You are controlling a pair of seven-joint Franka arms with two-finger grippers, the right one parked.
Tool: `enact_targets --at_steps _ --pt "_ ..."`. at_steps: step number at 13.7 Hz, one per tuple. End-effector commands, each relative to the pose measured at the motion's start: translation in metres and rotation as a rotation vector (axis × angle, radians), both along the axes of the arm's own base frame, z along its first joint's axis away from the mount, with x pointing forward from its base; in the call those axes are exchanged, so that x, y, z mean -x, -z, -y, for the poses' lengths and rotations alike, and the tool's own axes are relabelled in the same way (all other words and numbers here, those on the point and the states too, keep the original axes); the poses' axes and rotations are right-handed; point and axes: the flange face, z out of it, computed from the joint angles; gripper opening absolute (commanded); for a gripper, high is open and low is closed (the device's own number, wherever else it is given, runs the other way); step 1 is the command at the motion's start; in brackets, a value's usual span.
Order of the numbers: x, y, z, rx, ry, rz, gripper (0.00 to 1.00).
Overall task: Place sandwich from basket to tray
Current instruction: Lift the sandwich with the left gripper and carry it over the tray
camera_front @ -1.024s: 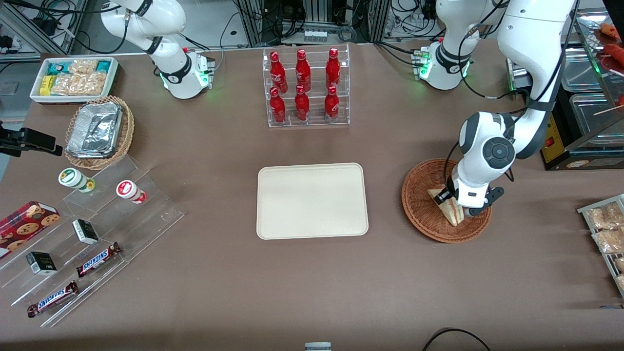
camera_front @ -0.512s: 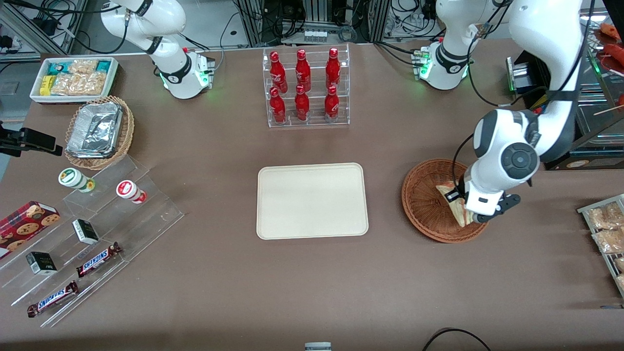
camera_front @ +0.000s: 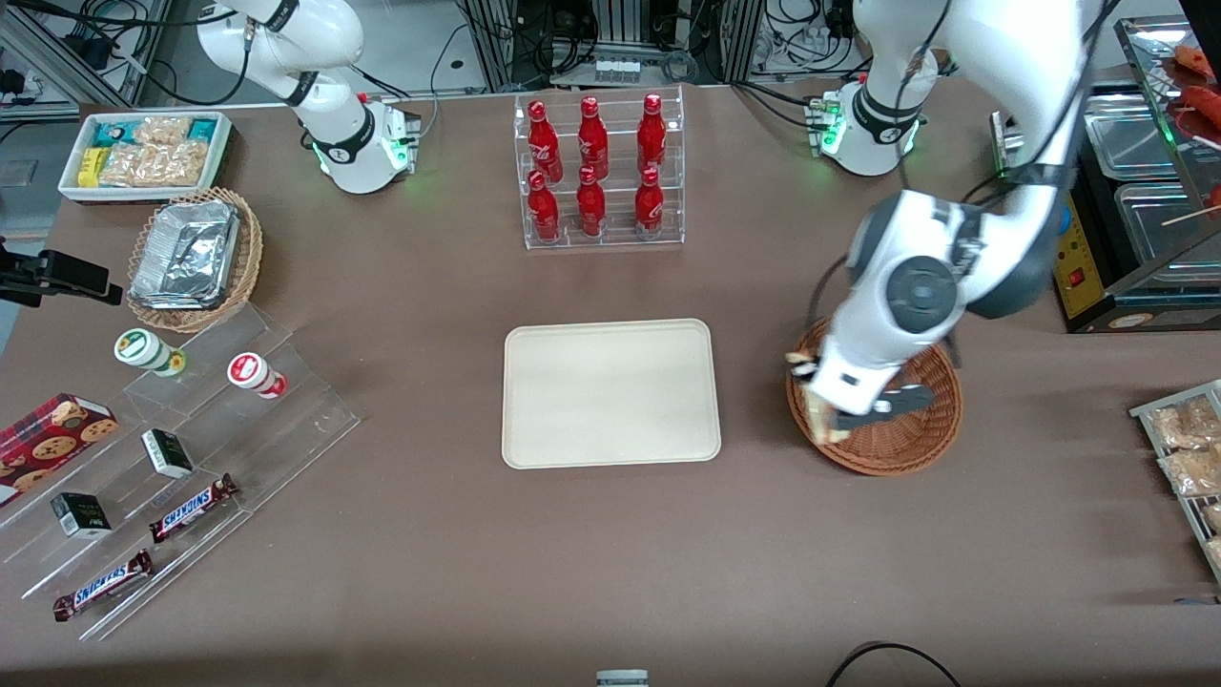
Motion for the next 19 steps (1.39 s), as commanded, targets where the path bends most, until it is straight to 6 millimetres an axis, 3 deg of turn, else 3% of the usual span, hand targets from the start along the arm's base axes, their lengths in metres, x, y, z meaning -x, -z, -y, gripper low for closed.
enact_targets --at_steps 1,5,10,14,19 --pt "-0.002 0.012 0.059 0.033 0.008 -0.042 0.00" --pt "0.015 0.044 0.150 0.023 -0.043 -0.047 0.00" --pt "0.031 0.078 0.231 0.077 -0.063 0.008 0.00" --pt "0.048 0.110 0.269 0.054 -0.112 0.009 0.00" --pt "0.040 0.118 0.271 -0.011 -0.097 -0.011 0.00"
